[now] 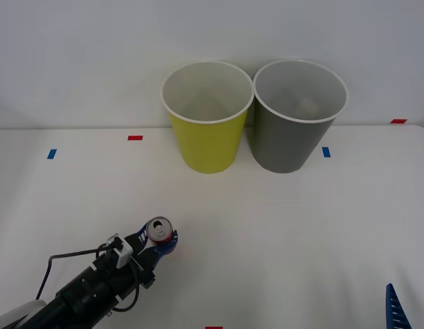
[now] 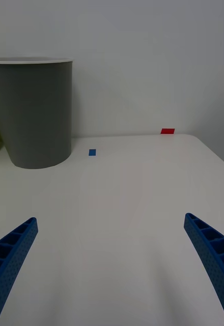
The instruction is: Put cans in the gray bin and PET bottles in the light green bin.
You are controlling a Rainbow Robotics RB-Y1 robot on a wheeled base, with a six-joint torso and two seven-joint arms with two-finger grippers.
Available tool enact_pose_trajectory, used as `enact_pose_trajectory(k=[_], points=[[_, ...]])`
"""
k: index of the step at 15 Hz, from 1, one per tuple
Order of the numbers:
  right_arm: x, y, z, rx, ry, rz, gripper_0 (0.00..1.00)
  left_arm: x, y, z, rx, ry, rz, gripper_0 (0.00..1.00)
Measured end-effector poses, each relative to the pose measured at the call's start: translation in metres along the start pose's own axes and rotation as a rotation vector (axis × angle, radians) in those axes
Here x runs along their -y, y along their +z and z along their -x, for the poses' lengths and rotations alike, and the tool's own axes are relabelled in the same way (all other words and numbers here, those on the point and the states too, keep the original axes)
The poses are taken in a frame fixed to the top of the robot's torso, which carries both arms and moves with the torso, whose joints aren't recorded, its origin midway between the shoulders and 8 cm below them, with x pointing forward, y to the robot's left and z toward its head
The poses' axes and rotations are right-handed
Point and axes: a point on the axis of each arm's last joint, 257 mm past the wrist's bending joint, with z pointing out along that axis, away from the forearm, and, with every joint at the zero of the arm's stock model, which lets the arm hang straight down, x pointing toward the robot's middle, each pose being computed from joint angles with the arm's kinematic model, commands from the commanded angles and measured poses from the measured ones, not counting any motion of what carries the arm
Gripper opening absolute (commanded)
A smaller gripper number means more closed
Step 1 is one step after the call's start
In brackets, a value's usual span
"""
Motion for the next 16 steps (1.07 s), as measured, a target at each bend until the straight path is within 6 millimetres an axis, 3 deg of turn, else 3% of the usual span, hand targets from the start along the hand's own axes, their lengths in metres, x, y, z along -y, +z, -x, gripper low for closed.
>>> enact_pose_trajectory(k=[7,11,16], points=[[0.000,0.000,0.000,0.000,0.000,0.000,1.00,0.007,0.009,0.009,-0.021,-0.023,-0.013,0.00],[0.000,0.000,0.000,0.000,0.000,0.000,1.00,0.012,0.027,0.041,-0.081,-0.016,-0.048,0.00],[0.000,0.000,0.000,0.000,0.000,0.000,1.00,-0.006,0.039,0.102,-0.147,0.056,-0.042,0.00]])
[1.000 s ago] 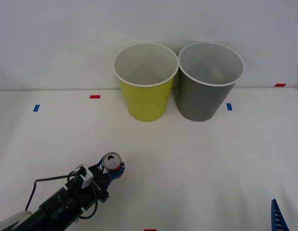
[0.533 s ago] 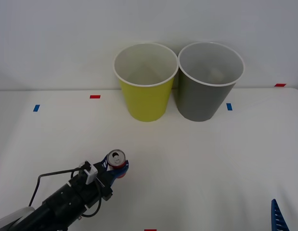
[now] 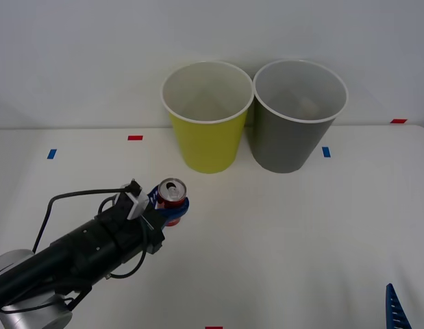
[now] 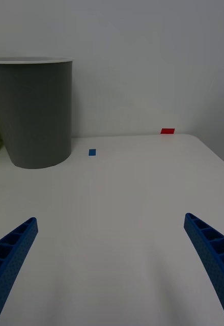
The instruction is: Put cans in the gray bin and PET bottles in the light green bin.
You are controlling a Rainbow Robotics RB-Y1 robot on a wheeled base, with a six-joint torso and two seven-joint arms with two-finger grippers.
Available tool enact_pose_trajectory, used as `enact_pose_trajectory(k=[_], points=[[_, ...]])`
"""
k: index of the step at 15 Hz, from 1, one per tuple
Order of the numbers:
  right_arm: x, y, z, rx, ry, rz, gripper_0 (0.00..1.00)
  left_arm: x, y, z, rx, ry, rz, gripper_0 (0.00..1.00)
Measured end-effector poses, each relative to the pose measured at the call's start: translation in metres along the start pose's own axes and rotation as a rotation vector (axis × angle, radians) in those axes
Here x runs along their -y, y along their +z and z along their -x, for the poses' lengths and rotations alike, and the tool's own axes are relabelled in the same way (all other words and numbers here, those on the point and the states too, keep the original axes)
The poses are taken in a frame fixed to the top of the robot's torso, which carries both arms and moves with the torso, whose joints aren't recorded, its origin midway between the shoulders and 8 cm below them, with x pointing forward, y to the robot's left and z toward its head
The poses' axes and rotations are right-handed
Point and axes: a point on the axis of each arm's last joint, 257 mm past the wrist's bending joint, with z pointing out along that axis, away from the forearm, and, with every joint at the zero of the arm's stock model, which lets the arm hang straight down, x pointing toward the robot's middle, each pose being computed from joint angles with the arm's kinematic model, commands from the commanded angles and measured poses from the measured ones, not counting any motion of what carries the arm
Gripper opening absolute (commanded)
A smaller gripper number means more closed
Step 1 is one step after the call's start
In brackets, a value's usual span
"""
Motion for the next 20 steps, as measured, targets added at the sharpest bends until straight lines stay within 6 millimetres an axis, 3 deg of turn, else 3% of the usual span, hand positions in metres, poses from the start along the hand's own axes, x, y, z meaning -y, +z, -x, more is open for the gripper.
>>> enact_pose_trajectory(k=[6,11,16,20], points=[[0.000,0.000,0.000,0.000,0.000,0.000,1.00,-0.023,-0.012,0.055,-0.116,0.024,0.057,0.00],[0.000,0.000,0.000,0.000,0.000,0.000,1.00,-0.037,-0.038,0.109,-0.175,0.025,0.041,0.00],[0.000,0.000,0.000,0.000,0.000,0.000,1.00,-0.052,-0.050,0.186,-0.086,0.126,0.005,0.00],[0.000,0.000,0.000,0.000,0.000,0.000,1.00,-0.046,-0.043,0.234,0.025,0.130,-0.008,0.00]])
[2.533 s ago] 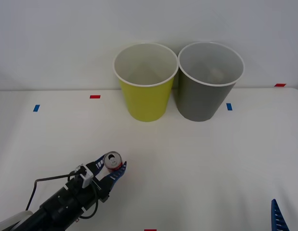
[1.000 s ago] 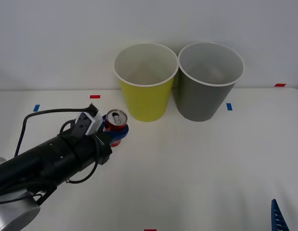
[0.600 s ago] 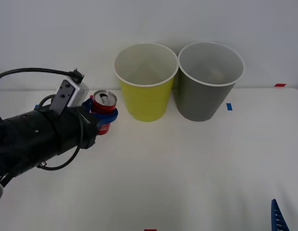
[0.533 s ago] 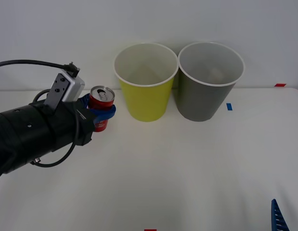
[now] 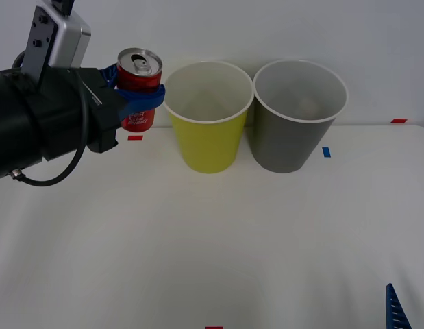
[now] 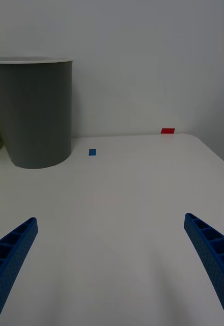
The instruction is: Put cans in the gray bin and PET bottles in the light green bin.
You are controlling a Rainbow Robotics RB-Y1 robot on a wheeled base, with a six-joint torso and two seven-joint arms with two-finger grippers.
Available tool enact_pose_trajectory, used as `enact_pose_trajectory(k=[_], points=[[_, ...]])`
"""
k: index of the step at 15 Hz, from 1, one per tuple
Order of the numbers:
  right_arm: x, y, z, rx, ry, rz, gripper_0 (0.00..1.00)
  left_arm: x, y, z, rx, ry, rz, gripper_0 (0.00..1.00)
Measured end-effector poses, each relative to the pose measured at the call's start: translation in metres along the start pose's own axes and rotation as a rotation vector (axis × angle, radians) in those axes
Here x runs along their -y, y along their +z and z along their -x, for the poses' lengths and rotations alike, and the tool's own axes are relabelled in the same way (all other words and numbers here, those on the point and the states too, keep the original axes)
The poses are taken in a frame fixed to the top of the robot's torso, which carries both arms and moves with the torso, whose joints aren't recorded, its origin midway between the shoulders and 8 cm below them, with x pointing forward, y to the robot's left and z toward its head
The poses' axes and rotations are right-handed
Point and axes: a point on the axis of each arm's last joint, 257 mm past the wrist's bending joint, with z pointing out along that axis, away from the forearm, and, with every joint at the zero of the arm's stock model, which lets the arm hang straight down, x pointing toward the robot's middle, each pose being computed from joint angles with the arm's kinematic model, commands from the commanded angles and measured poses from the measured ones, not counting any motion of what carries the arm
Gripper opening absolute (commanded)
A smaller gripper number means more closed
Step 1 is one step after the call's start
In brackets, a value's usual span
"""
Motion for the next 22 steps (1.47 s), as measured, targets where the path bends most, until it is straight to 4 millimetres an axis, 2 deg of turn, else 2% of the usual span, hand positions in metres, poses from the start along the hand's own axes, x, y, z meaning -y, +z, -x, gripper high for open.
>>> enact_pose_trajectory(k=[4,8,17,22], points=[[0.000,0.000,0.000,0.000,0.000,0.000,1.00,-0.003,0.011,0.042,0.099,-0.018,-0.010,0.00],[0.000,0.000,0.000,0.000,0.000,0.000,1.00,-0.006,0.047,0.077,0.164,-0.068,-0.060,0.00],[0.000,0.000,0.000,0.000,0.000,0.000,1.00,-0.007,0.152,0.119,0.249,-0.074,-0.050,0.00],[0.000,0.000,0.000,0.000,0.000,0.000,1.00,0.002,0.209,0.121,0.319,-0.104,-0.053,0.00]])
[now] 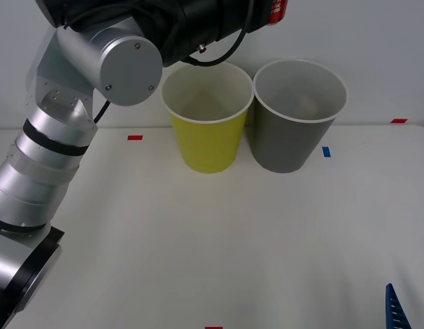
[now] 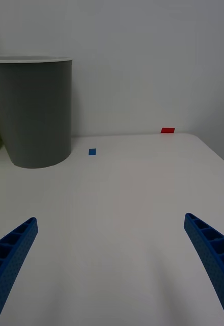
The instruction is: Put cans in the gray bin and PET bottles in the light green bin.
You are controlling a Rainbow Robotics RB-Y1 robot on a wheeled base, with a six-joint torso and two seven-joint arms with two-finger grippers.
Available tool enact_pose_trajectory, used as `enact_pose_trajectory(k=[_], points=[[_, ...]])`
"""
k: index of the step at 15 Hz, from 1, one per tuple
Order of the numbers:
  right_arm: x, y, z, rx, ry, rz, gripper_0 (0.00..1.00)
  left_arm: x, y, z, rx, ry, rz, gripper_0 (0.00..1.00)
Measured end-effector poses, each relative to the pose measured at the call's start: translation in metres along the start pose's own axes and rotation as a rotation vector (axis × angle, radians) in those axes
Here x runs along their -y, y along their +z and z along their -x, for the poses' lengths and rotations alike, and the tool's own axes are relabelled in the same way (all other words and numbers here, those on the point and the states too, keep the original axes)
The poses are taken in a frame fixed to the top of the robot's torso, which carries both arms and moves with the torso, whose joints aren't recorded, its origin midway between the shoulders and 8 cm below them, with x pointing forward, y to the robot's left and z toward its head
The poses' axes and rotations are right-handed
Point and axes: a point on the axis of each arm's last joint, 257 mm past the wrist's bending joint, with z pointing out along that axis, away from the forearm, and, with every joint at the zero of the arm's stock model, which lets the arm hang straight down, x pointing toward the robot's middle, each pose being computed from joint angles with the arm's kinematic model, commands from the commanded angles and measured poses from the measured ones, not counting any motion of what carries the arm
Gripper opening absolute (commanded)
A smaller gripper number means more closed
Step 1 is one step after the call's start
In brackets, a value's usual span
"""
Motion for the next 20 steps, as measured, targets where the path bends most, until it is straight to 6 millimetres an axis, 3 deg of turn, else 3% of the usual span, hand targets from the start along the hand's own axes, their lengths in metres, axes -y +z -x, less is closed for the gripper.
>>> enact_pose_trajectory(k=[3,8,20], points=[[0.000,0.000,0.000,0.000,0.000,0.000,1.00,0.007,0.020,-0.008,0.035,-0.029,-0.004,0.00],[0.000,0.000,0.000,0.000,0.000,0.000,1.00,0.016,0.050,-0.043,0.075,-0.091,0.017,0.00],[0.000,0.000,0.000,0.000,0.000,0.000,1.00,0.029,0.064,-0.069,0.120,-0.131,0.036,0.00]])
